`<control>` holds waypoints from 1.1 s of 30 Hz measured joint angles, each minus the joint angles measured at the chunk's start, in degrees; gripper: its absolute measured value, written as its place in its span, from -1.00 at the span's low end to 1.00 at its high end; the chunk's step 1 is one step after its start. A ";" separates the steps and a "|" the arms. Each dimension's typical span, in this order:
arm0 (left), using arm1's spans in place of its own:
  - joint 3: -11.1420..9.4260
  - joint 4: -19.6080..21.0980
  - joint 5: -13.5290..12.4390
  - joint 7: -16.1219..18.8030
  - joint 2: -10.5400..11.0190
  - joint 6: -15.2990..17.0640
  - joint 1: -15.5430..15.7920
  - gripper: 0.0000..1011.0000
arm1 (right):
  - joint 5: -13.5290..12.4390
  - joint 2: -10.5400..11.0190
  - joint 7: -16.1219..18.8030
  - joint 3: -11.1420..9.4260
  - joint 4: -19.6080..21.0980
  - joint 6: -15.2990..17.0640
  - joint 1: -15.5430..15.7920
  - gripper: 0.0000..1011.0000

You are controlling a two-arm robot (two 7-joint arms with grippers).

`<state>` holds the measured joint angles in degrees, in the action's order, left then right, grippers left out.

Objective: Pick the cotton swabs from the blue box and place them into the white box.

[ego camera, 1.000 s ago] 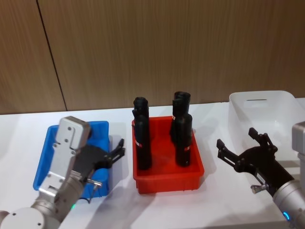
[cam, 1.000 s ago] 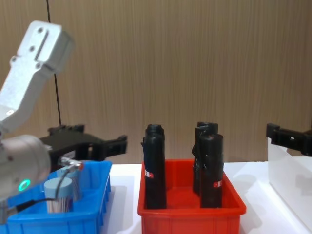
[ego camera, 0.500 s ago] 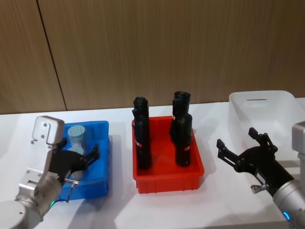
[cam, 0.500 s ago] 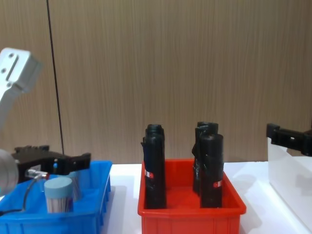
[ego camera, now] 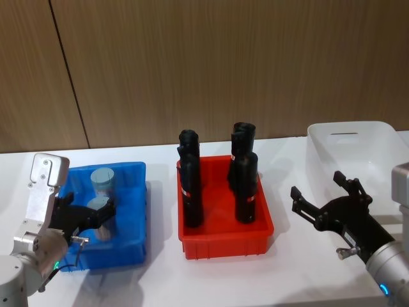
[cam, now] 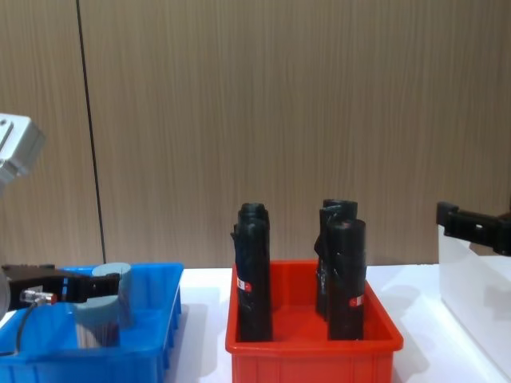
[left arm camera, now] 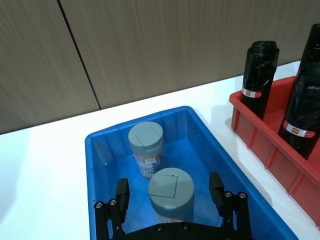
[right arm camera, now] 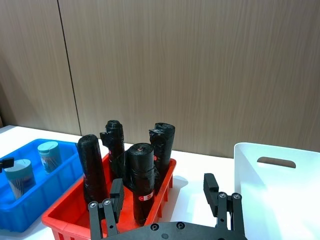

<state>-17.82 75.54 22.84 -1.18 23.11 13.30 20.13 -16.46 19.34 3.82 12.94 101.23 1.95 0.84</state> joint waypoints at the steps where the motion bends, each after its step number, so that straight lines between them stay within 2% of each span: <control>1: 0.07 -0.58 0.00 -0.20 -0.09 0.05 0.30 0.99 | 0.00 0.00 0.00 0.00 0.00 0.00 0.00 0.98; 14: 0.59 -8.29 -0.84 -4.80 -1.46 -0.03 4.43 0.99 | 0.00 0.00 0.00 0.00 0.00 0.00 0.00 0.98; 33: 0.34 -15.65 -2.55 -11.53 -2.94 -2.68 8.18 0.99 | 0.00 0.00 0.00 0.00 0.00 0.00 0.00 0.98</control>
<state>-17.48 59.89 20.28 -12.70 20.17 10.62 28.31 -16.46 19.34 3.83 12.94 101.23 1.95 0.84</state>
